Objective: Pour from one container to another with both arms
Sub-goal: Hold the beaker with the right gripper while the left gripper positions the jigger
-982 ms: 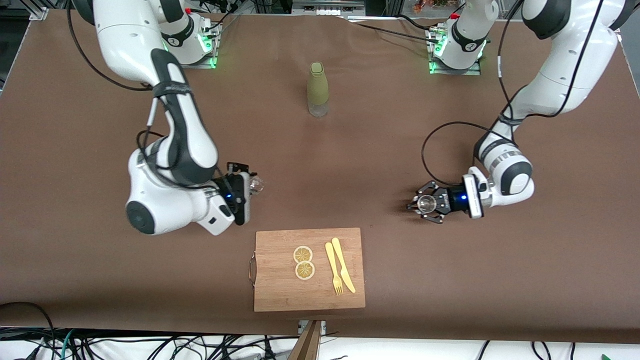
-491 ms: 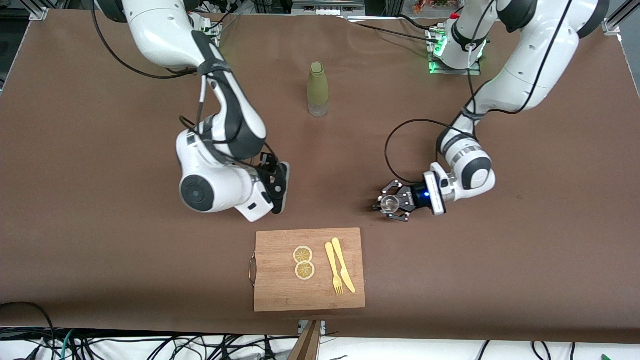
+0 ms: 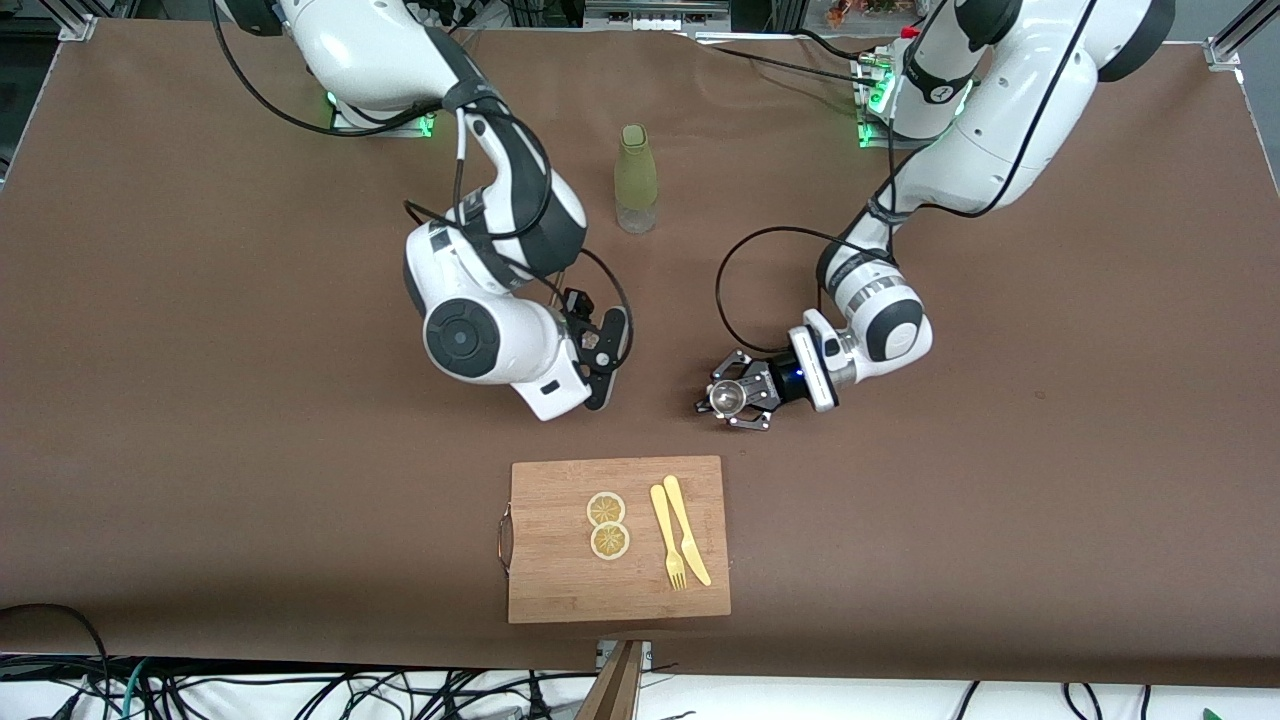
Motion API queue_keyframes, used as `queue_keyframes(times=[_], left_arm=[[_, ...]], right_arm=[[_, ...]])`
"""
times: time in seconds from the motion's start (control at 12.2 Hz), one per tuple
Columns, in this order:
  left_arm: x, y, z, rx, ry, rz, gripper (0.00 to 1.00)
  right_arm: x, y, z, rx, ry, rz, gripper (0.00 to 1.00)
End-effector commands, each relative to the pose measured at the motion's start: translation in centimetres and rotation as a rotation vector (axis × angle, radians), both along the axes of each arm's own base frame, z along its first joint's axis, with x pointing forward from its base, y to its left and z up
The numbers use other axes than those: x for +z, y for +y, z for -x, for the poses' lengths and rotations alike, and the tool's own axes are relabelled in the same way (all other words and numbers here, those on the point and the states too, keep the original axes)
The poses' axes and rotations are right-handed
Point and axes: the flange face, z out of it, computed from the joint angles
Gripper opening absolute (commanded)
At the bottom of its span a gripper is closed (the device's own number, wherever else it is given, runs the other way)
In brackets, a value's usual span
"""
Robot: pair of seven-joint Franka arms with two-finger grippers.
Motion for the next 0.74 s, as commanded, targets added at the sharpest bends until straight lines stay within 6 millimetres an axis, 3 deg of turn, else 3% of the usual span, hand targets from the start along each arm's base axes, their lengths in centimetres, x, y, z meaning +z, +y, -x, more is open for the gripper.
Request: queue_keyframes(times=[0.0,0.41,0.65], left_arm=[[-0.3,-1.5,1.0,0.038,-0.045,-0.035,0.00],[-1.1,-4.7,2.7,0.075,-0.047,-0.055,0.00],[-1.8,-6.4,3.8,0.101,-0.057,-0.059,0.00]], right_arm=[[0.8,1.4,0.6,-0.035,-0.046,0.046,0.31],[1.0,4.9,2.6,-0.076,-0.114,0.101,0.31],[1.0,5.5,2.9,-0.096,-0.144,0.131,0.32]])
